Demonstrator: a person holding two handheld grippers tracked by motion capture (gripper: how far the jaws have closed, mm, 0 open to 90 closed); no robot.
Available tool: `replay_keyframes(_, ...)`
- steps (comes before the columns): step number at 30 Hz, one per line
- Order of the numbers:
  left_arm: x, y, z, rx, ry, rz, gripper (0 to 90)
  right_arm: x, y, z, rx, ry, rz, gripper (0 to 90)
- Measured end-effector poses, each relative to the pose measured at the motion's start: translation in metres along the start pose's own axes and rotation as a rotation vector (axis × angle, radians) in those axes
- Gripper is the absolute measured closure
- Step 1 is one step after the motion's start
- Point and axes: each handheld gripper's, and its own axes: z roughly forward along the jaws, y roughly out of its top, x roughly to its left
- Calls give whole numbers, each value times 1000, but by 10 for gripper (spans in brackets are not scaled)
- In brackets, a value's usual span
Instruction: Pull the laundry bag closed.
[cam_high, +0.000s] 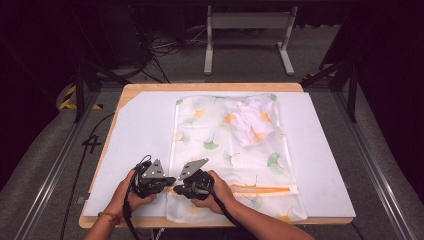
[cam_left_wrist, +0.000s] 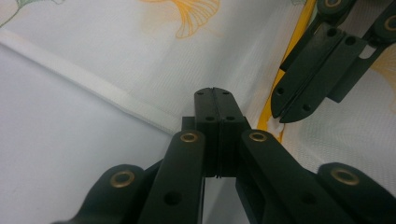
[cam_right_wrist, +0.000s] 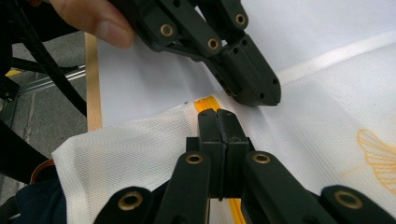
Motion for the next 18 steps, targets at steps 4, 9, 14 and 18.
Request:
replay_keyframes(4,-4,3,1,28,27,46,900,1,0,-1,-8,-14,-6,900)
replay_keyframes(9,-2,-1,1,-5,19,35,900,2,-1,-2,-10,-22,-10,900)
replay_keyframes(14,-4,-4,1,-18,36,42,900,2,-3,-4,-9,-26,-5,900)
replay_keyframes(18,-4,-4,1,-20,34,37,900,1,-3,-7,-7,-31,-2,900)
